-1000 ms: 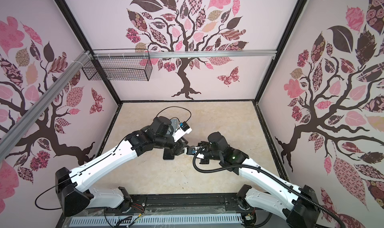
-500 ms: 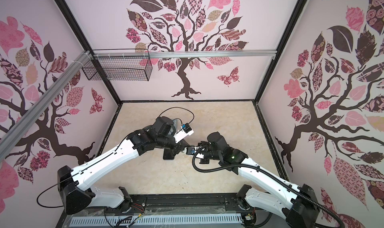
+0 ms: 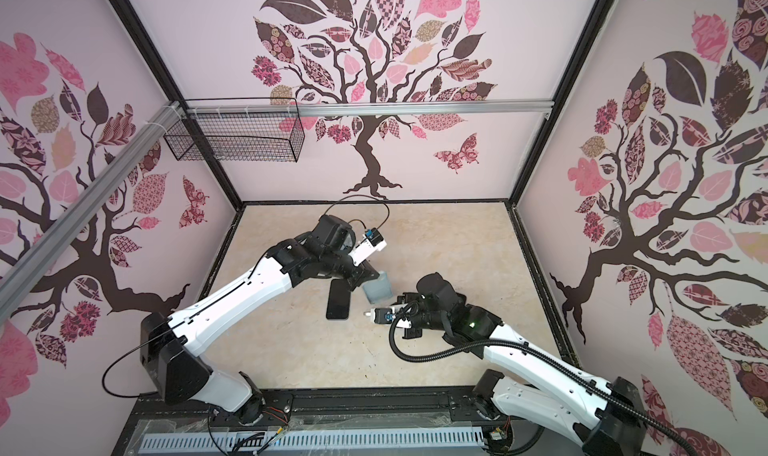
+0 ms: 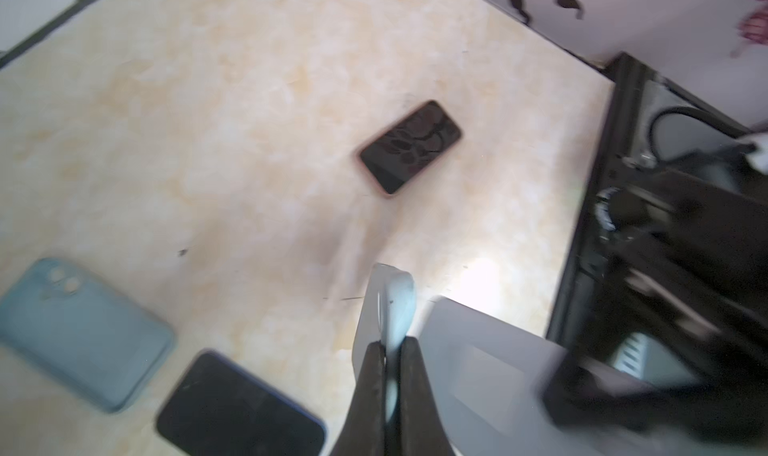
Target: Take the phone out of the phone case
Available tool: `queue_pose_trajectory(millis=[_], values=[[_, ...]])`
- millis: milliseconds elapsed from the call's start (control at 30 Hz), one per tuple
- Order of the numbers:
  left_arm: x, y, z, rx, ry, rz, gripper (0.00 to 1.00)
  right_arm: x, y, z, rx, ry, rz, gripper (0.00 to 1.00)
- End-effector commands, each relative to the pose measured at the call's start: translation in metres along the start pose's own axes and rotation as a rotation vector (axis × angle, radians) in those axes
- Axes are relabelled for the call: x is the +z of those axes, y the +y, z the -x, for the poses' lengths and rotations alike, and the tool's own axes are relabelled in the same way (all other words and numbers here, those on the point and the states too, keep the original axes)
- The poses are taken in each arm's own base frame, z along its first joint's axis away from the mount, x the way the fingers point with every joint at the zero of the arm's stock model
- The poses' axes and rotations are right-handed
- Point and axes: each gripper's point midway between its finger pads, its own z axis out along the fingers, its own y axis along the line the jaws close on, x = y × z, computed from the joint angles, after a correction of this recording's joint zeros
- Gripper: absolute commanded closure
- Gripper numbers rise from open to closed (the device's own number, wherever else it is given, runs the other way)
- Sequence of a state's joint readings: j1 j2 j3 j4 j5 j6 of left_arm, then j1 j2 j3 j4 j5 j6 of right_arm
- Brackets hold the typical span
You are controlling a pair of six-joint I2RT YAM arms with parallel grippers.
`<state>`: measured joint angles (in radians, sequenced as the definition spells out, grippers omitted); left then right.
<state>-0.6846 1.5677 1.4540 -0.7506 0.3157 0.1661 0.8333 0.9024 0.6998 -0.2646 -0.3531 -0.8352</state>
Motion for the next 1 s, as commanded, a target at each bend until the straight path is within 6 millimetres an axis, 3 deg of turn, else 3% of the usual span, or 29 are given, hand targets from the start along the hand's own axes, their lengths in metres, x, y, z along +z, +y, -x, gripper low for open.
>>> queue_pose_trajectory(millis=[0,133,233,433,567,867,967], values=[[-0.004,0.026,0.017,0.016,-0.021,0.083,1.00,-0.013,0.005,0.020,-0.036,-0.088,0.013,1.00],[0.001,0.020,0.027,0.041,-0.033,0.024,1.00,-0.019,-0.001,0.021,0.046,-0.098,-0.043,1.00],[0.006,0.012,0.028,0.063,-0.023,-0.036,1.00,-0.029,-0.020,0.022,0.259,-0.092,-0.141,1.00],[0.014,-0.014,0.015,0.114,0.055,-0.227,1.00,-0.051,-0.054,0.004,0.615,-0.064,-0.295,1.00],[0.028,-0.018,0.009,0.107,0.073,-0.284,1.00,-0.070,-0.071,-0.010,0.777,-0.110,-0.393,1.00],[0.069,0.000,-0.011,0.084,0.200,-0.282,1.00,-0.075,-0.059,-0.028,0.919,-0.024,-0.390,1.00],[0.080,0.013,-0.018,0.070,0.232,-0.224,0.82,-0.077,-0.058,-0.030,0.957,-0.029,-0.400,1.00]])
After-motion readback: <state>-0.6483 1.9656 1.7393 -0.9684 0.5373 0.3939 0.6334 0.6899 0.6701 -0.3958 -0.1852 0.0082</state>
